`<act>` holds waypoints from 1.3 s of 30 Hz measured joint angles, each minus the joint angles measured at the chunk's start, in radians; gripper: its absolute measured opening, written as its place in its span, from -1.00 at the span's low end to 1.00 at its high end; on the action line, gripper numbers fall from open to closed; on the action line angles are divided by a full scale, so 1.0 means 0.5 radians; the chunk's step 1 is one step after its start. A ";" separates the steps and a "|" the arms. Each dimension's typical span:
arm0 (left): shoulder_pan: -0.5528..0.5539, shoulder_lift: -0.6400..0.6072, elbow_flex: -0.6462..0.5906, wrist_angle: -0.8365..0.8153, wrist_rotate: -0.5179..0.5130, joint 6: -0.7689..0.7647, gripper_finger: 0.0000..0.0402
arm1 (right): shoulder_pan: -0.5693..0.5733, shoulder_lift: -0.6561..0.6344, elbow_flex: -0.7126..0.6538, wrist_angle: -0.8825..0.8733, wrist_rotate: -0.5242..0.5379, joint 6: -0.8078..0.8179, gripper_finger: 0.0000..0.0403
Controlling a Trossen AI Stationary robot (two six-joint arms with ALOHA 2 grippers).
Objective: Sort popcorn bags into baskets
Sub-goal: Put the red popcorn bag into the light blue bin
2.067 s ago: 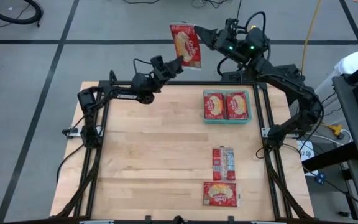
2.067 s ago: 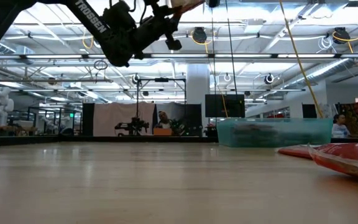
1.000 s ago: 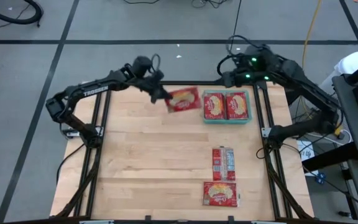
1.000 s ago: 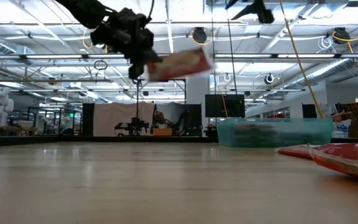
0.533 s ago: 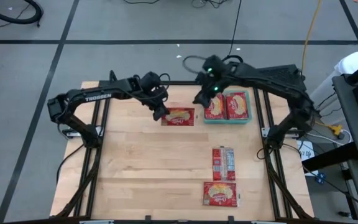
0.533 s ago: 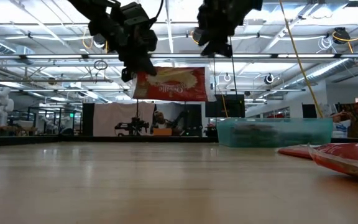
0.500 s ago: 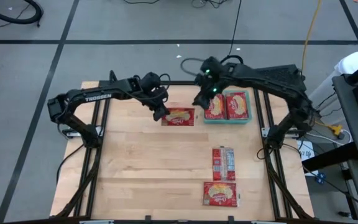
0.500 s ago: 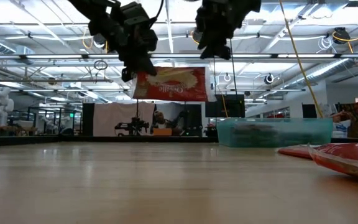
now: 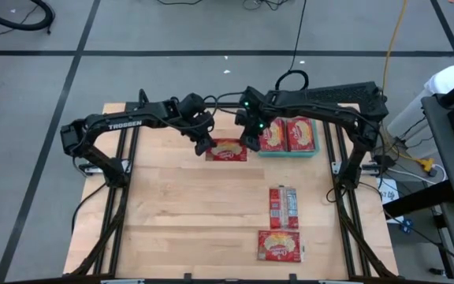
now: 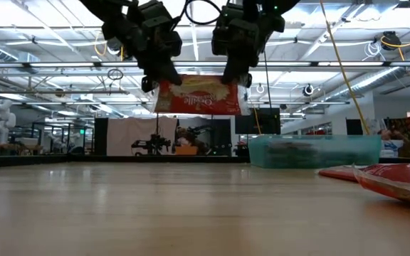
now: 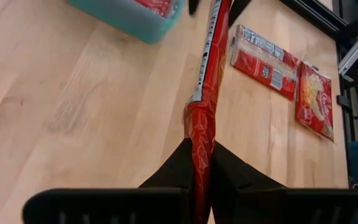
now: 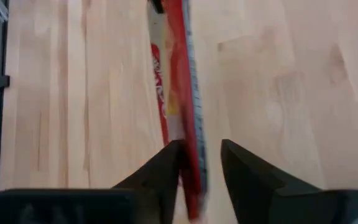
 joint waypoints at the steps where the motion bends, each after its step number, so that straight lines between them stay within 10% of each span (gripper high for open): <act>1: 0.000 0.000 0.000 0.011 0.000 0.006 -0.87 | 0.007 0.003 0.000 0.000 -0.002 0.009 -0.52; 10: -0.002 -0.008 0.000 0.033 0.009 -0.065 -0.77 | 0.070 -0.020 0.000 -0.070 -0.004 0.262 -0.92; 17: 0.004 -0.058 0.002 -0.006 -0.023 -0.172 0.06 | 0.055 -0.196 -0.002 -0.355 0.069 0.528 -0.97; 24: 0.019 -0.057 0.002 -0.185 -0.093 -0.318 0.60 | 0.055 -0.480 -0.002 -0.710 0.577 1.064 -0.95; 39: 0.002 -0.056 0.002 -0.205 -0.073 -0.632 0.28 | -0.078 -1.284 -0.550 -0.783 1.266 2.091 -0.95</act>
